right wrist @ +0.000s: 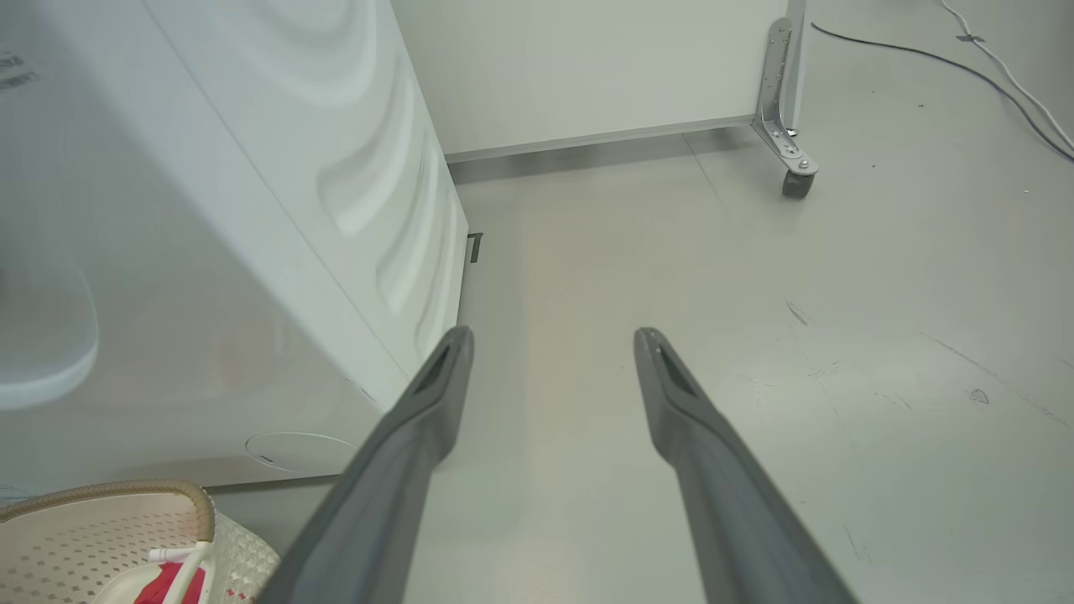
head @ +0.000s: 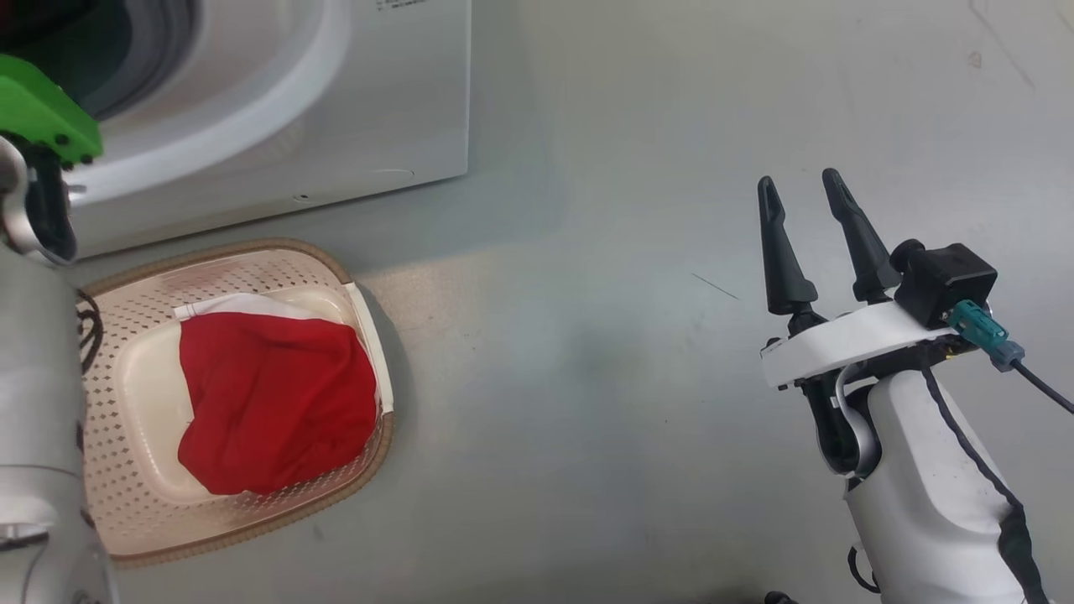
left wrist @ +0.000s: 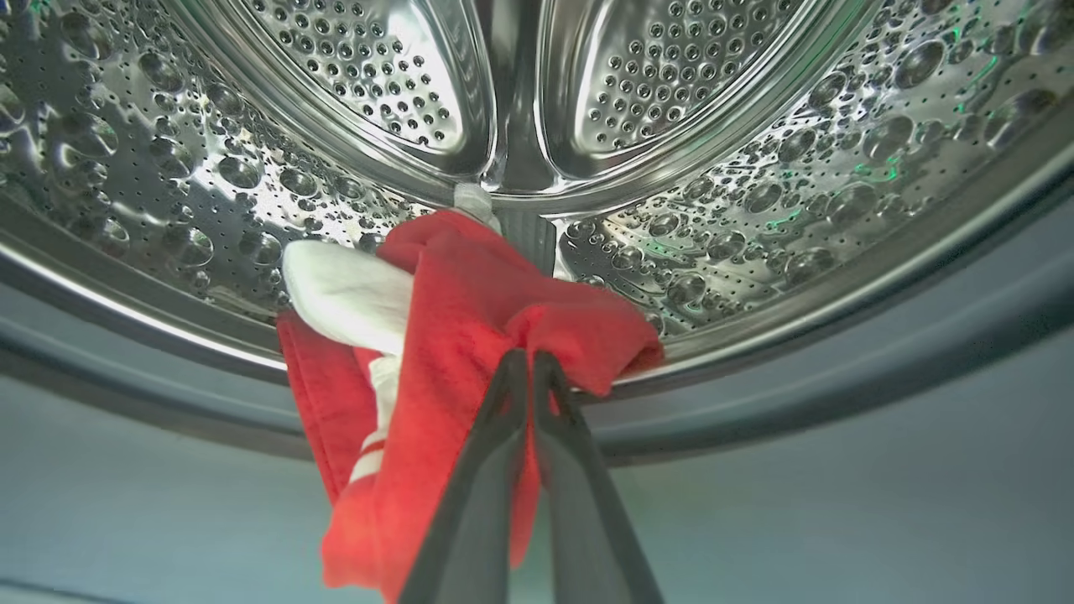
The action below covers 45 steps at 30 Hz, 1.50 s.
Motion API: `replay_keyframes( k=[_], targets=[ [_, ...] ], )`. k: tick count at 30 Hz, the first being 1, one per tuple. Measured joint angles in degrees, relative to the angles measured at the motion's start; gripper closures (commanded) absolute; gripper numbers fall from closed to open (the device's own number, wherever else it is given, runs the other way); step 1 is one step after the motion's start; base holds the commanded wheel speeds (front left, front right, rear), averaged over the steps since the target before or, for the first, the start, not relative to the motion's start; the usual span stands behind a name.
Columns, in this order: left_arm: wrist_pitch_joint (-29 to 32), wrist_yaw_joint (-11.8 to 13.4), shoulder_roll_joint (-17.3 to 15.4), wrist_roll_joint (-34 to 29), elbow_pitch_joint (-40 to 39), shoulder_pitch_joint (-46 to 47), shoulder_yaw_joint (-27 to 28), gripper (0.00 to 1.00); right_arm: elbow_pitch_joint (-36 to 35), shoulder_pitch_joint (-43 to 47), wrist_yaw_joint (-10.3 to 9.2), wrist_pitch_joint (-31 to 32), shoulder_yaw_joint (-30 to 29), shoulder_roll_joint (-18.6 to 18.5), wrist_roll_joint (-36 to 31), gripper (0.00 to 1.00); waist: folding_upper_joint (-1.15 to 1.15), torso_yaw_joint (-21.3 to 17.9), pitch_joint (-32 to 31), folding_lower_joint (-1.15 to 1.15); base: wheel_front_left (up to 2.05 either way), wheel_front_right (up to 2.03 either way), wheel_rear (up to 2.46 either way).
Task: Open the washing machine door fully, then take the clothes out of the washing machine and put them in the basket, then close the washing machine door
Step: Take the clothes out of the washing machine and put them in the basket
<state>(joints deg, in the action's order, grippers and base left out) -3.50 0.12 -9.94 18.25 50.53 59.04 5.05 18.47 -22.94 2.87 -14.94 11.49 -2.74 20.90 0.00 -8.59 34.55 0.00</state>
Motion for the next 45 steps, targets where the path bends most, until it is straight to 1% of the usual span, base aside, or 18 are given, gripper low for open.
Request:
replay_keyframes(
  k=[12, 14, 17, 22, 32, 38, 40, 45],
  targets=[
    [-5.8, -2.4, 3.7, 0.4, 3.4, -7.7, -1.4, 1.00, 2.0, 3.0, 0.09, 0.0, -1.8, 0.0, -0.9, 0.00, 0.00, 3.1, -7.0, 0.00, 0.00, 0.00, 0.00],
    [-6.8, -2.6, 4.1, 0.4, 4.0, -9.5, -1.5, 1.00, 2.5, 3.7, 0.55, 0.0, -1.9, 0.0, -0.9, 0.00, 0.00, 3.6, -8.2, -0.01, 0.00, 0.00, 0.00],
    [-8.0, -3.0, 4.4, 0.5, 4.7, -12.2, -1.7, 1.00, 3.0, 4.7, 0.58, 0.0, -2.0, 0.0, -0.9, 0.00, 0.00, 4.4, -9.9, -0.01, 0.00, 0.00, 0.00],
    [-8.7, -4.1, 5.4, 0.2, 6.4, -17.6, -3.1, 1.00, 3.6, 6.1, 0.59, 0.0, -2.1, 0.0, -0.9, 0.00, 0.00, 5.8, -13.4, -0.01, 0.00, 0.00, 0.00],
    [-9.0, -5.3, 7.5, 0.4, 10.1, -26.5, -4.6, 1.00, 4.5, 8.9, 0.60, 0.0, -2.4, 0.0, -0.9, 0.00, 0.00, 7.6, -18.2, -0.01, 0.00, 0.00, 0.00],
    [-9.2, -6.1, 7.8, 0.4, 11.6, -30.1, -6.8, 1.00, 4.5, 9.6, 0.64, 0.0, -2.4, 0.0, -0.9, 0.00, 0.00, 8.5, -19.6, -0.01, 0.00, 0.00, 0.00],
    [-9.2, -6.1, 8.1, 0.4, 12.0, -31.0, -7.1, 1.00, 4.5, 9.6, 1.11, 0.0, -2.1, 0.0, -0.9, 0.00, 0.00, 8.6, -19.8, -0.01, 0.00, 0.00, 0.00],
    [-9.1, -6.6, 8.3, 0.4, 13.4, -32.8, -8.4, 1.00, 4.5, 9.7, 1.12, 0.0, -2.1, 0.0, -0.9, 0.00, 0.00, 8.7, -20.1, -0.01, 0.00, 0.00, 0.00]
  ],
)
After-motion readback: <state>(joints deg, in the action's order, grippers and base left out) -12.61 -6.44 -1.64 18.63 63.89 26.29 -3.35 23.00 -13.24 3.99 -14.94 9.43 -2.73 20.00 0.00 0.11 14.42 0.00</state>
